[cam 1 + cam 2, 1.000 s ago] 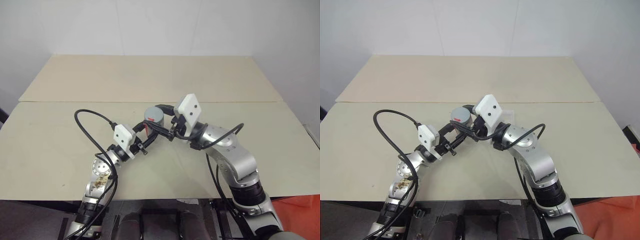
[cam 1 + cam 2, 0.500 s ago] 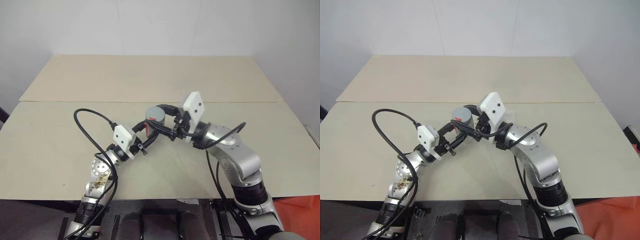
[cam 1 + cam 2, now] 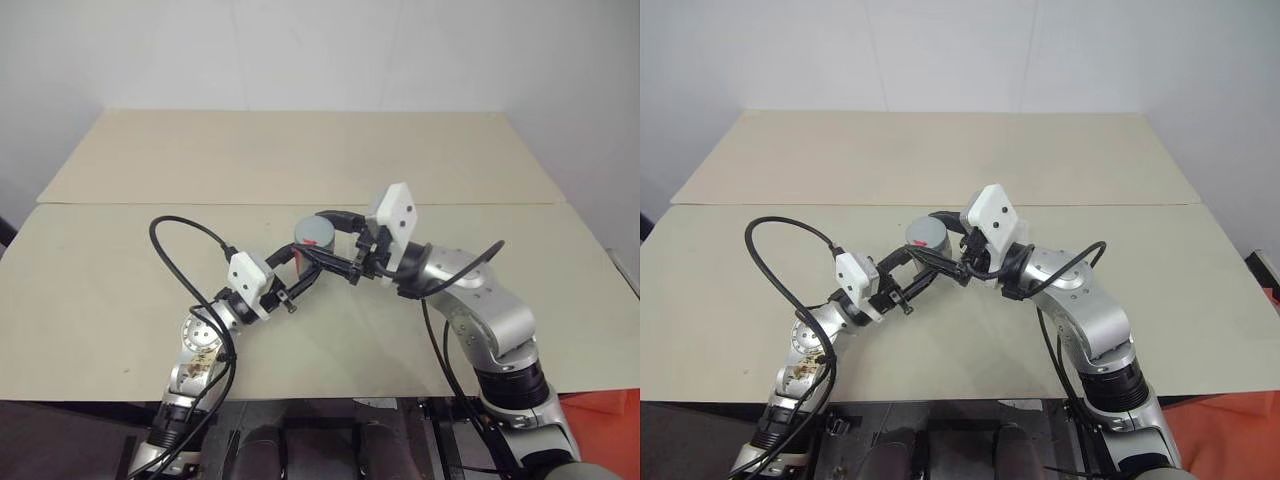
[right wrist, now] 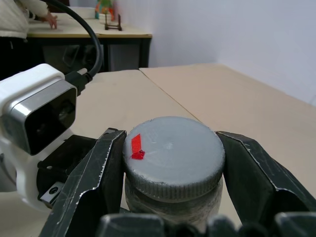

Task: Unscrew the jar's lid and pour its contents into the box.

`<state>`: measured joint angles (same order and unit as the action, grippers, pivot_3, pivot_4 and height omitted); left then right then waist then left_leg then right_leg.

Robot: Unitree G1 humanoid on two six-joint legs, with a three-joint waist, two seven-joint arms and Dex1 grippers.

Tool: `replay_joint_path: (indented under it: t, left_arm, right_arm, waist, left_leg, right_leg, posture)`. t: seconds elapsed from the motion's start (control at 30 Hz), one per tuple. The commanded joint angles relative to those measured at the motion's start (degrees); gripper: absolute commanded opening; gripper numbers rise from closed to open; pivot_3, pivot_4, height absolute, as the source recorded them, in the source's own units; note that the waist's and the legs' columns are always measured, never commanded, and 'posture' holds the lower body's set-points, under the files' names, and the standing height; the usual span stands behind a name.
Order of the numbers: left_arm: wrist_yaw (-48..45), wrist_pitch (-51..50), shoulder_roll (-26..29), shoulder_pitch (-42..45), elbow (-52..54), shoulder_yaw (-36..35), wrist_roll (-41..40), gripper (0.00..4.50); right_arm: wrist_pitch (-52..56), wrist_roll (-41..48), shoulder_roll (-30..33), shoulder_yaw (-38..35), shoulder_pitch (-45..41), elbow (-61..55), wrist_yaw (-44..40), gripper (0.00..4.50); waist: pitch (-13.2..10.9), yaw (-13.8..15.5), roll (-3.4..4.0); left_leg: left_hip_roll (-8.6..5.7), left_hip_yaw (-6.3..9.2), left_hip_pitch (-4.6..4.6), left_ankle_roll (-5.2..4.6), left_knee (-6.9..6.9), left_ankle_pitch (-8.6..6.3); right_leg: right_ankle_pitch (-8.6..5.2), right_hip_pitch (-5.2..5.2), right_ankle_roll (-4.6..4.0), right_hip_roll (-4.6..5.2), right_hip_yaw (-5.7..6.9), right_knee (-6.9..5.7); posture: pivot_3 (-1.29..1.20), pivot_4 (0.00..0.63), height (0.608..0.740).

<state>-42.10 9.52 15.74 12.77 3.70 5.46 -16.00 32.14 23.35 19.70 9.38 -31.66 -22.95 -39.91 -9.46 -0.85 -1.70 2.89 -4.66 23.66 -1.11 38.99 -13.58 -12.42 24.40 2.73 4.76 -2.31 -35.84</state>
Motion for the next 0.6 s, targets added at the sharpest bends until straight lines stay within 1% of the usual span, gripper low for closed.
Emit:
replay_joint_path:
  t: [0.03,0.17,0.27,0.37,0.5,0.6]
  left_arm:
    - [-3.0,-1.3,1.0,-1.0,1.4,1.7,-1.2,1.89]
    - [-4.8,-2.2,1.6,-1.2,2.0,2.0,-2.1,1.89]
    - [-5.0,-2.3,1.6,-1.3,2.2,1.9,-2.3,1.89]
    - [-3.0,-1.8,0.8,-1.6,2.1,1.5,-1.7,1.89]
    - [-0.1,-1.5,0.5,-1.3,2.3,0.3,-0.4,1.89]
    - [2.1,-1.9,0.9,0.1,1.1,-1.4,0.5,1.89]
  right_arm:
    - [-3.5,3.2,0.5,-1.4,-3.1,-1.4,-4.7,2.77]
    - [-6.7,1.6,2.4,-0.6,-4.2,1.0,-8.2,2.77]
    - [-8.5,1.0,2.5,-0.9,-4.9,3.1,-9.0,2.77]
    - [-8.6,0.9,3.8,-3.6,-5.4,4.2,-8.0,2.77]
    - [-5.7,-4.7,10.6,-6.2,-1.3,3.4,-3.5,2.77]
    - [-2.4,-4.4,16.5,-12.1,7.1,-0.1,-2.4,2.77]
  waist:
    - [0.0,-0.1,0.00]
    - [0.0,0.1,0.00]
    - [0.0,0.1,0.00]
    - [0.0,0.1,0.00]
    - [0.0,0.6,0.00]
    - [0.0,1.1,-0.01]
  left_leg:
    - [0.00,0.00,-0.01,0.00,0.00,0.00]
    - [0.00,0.00,-0.01,0.00,0.00,0.00]
    - [0.00,0.00,-0.02,0.00,0.00,0.00]
    - [0.00,0.00,-0.01,0.00,0.00,0.00]
    - [-0.02,0.00,0.01,0.00,0.01,0.00]
    - [-0.04,0.00,0.03,0.00,-0.01,0.00]
  right_leg:
    - [0.00,0.00,0.00,0.00,0.00,0.00]
    - [0.00,-0.01,0.00,0.00,0.01,0.00]
    - [0.00,-0.02,0.00,0.00,0.01,0.01]
    - [0.00,0.00,0.00,0.00,0.01,0.01]
    - [0.00,-0.04,0.00,0.04,0.03,0.04]
    - [-0.01,-0.03,0.00,0.05,0.05,0.06]
  posture:
    - [0.00,0.150,0.740]
    - [0.00,0.150,0.740]
    - [0.00,0.150,0.740]
    - [0.00,0.150,0.740]
    - [0.00,0.150,0.740]
    - [0.00,0.150,0.740]
